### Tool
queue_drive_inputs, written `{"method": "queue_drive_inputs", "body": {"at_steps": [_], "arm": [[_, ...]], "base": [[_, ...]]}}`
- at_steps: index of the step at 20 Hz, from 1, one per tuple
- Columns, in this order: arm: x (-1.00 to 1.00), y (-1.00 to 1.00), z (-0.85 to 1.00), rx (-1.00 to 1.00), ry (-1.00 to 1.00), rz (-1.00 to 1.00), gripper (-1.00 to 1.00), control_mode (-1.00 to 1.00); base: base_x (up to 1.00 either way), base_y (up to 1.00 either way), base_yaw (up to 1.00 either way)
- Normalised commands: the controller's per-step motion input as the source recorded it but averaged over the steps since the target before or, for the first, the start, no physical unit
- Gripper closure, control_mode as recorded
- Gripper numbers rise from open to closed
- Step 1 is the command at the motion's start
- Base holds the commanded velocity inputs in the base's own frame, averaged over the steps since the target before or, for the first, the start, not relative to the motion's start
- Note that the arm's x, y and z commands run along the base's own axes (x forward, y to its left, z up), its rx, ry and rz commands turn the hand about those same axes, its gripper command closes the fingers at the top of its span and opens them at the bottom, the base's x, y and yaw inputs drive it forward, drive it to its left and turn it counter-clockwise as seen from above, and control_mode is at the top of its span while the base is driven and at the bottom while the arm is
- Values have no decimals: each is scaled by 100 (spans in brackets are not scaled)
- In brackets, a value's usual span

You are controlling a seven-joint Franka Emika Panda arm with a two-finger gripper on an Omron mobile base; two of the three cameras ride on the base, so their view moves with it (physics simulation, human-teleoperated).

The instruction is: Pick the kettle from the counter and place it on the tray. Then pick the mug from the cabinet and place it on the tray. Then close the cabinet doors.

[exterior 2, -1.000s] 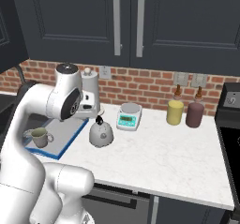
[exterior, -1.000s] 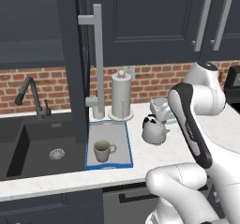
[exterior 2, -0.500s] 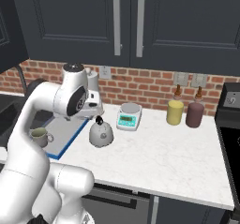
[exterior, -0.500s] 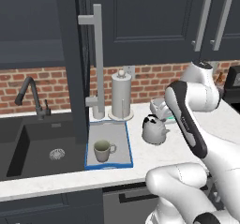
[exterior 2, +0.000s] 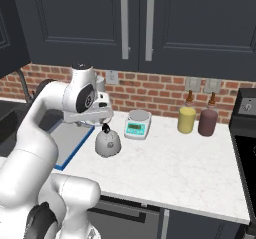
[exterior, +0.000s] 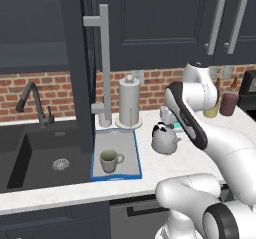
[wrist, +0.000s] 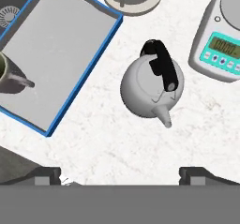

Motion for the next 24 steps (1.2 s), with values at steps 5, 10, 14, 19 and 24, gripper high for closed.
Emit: {"method": "queue_drive_inputs", "body": {"at_steps": [5, 10, 14, 19, 24], "arm": [[14, -4, -28, 0, 0, 8, -100, -100], [25, -5, -21, 0, 0, 8, -100, -100], [30, -8, -23, 0, 0, 9, -100, -100], [30, -11, -22, 0, 0, 7, -100, -100], [29, -4, -23, 0, 2, 4, -100, -100]], "base": [[0, 0, 0], [0, 0, 0], [0, 0, 0], [0, 0, 0], [0, 0, 0]]}}
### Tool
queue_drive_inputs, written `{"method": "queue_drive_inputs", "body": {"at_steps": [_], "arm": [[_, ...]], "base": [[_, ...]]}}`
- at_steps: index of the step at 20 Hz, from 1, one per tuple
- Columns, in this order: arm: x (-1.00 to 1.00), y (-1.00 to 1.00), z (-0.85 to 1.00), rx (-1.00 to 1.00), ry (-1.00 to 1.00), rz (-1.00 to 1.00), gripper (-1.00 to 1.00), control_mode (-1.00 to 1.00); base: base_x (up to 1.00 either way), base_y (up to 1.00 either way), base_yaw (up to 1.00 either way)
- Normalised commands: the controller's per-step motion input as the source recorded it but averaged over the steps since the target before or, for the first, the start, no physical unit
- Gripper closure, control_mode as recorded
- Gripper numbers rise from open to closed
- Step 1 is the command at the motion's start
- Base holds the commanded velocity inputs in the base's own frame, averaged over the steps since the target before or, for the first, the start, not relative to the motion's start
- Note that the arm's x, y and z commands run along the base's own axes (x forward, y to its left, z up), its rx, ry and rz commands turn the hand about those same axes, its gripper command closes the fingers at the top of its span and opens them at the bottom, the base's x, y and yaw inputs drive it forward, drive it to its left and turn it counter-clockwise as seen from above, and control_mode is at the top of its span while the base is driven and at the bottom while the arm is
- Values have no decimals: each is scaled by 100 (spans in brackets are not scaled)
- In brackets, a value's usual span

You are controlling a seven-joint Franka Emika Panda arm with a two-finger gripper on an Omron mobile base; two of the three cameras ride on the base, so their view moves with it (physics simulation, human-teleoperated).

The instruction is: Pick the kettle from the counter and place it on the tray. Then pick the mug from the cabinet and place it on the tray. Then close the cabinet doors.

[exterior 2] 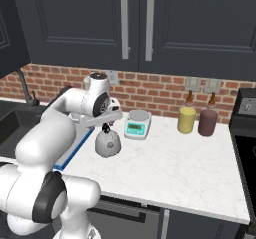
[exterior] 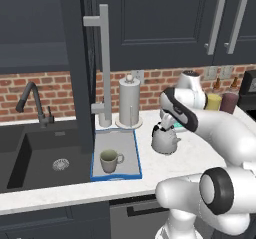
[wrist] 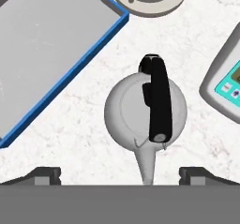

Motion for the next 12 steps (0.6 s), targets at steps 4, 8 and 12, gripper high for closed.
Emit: {"method": "queue_drive_inputs", "body": {"at_steps": [4, 8, 12], "arm": [[29, 0, -21, 0, 1, 3, -100, -100], [29, 0, -21, 0, 1, 1, -100, -100], [24, -1, -14, 0, 1, 1, -100, -100]], "base": [[0, 0, 0], [0, 0, 0], [0, 0, 0]]}}
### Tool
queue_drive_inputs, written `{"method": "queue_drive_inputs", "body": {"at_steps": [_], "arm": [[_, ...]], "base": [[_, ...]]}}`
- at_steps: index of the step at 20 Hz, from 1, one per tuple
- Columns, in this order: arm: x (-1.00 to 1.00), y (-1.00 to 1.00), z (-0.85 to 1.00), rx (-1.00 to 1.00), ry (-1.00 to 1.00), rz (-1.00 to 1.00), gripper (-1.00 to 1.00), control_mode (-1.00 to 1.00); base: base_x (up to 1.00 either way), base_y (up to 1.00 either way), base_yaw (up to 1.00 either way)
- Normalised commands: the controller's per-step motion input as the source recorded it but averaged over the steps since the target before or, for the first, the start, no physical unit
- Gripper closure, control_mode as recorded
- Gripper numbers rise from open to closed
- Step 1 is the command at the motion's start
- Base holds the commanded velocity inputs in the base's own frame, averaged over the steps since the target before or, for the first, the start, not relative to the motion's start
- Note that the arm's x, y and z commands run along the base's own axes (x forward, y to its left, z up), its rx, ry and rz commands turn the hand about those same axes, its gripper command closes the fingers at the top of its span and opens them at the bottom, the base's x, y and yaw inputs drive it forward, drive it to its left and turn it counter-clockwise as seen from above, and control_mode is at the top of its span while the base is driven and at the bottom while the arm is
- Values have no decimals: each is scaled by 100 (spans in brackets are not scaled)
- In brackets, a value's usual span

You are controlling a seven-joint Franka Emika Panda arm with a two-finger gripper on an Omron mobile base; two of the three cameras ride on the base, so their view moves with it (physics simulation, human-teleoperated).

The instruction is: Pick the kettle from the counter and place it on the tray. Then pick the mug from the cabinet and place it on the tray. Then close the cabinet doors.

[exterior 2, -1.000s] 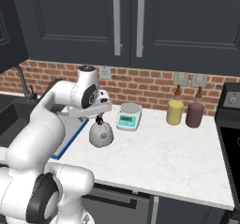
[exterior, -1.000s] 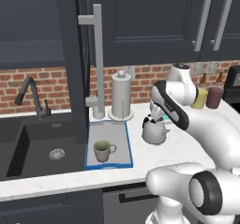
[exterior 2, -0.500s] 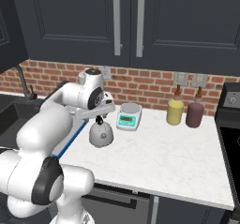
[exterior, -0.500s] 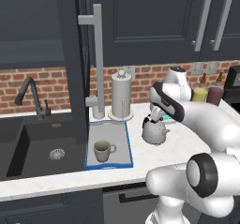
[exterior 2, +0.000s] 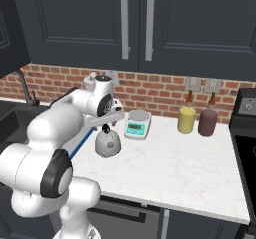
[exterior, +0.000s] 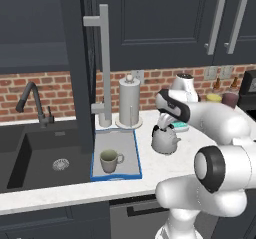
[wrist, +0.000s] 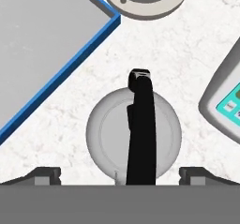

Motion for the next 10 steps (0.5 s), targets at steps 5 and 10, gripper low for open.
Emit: {"method": "queue_drive_inputs", "body": {"at_steps": [5, 10], "arm": [[18, -2, -13, 0, 1, 0, -100, -100], [16, 0, -19, 0, 1, 0, -100, -100]], "base": [[0, 0, 0], [0, 0, 0]]}}
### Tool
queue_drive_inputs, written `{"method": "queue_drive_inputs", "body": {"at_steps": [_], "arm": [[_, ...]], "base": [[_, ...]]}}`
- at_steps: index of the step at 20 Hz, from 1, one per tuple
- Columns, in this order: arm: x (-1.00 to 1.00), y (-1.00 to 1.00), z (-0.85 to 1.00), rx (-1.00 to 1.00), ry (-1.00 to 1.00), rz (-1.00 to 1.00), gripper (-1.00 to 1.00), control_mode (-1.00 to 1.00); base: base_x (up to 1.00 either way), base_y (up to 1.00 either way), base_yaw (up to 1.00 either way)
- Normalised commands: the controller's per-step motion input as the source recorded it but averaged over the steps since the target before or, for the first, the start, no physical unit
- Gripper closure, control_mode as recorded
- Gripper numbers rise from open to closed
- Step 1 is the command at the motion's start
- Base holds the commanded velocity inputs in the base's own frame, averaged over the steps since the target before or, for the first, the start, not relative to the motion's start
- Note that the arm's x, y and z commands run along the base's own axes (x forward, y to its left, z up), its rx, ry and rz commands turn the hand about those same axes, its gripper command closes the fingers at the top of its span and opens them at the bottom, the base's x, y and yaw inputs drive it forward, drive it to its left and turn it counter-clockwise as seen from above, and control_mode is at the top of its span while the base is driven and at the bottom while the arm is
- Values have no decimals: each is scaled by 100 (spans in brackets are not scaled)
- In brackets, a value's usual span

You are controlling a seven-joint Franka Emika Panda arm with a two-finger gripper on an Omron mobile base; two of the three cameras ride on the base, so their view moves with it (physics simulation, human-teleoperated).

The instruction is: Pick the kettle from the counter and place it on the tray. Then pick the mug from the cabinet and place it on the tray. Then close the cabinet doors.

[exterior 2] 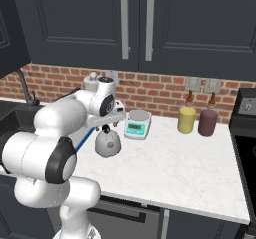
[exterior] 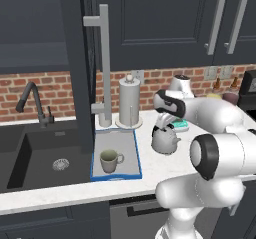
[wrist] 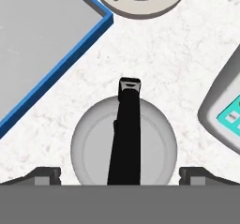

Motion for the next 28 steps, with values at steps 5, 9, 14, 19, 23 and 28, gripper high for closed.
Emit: {"method": "queue_drive_inputs", "body": {"at_steps": [5, 9, 14, 19, 23, 28], "arm": [[20, 0, -20, 0, 2, 1, -100, -100], [14, 0, -11, 0, 1, 2, -100, -100], [0, 0, -13, 0, 0, 0, 100, -100], [0, 0, -9, 0, 0, 0, 100, -100], [-1, 0, -1, 0, 0, 0, 100, -100], [-20, 0, 4, 0, -2, 0, 100, -100]], "base": [[0, 0, 0], [0, 0, 0], [0, 0, 0], [0, 0, 0], [0, 0, 0], [0, 0, 0]]}}
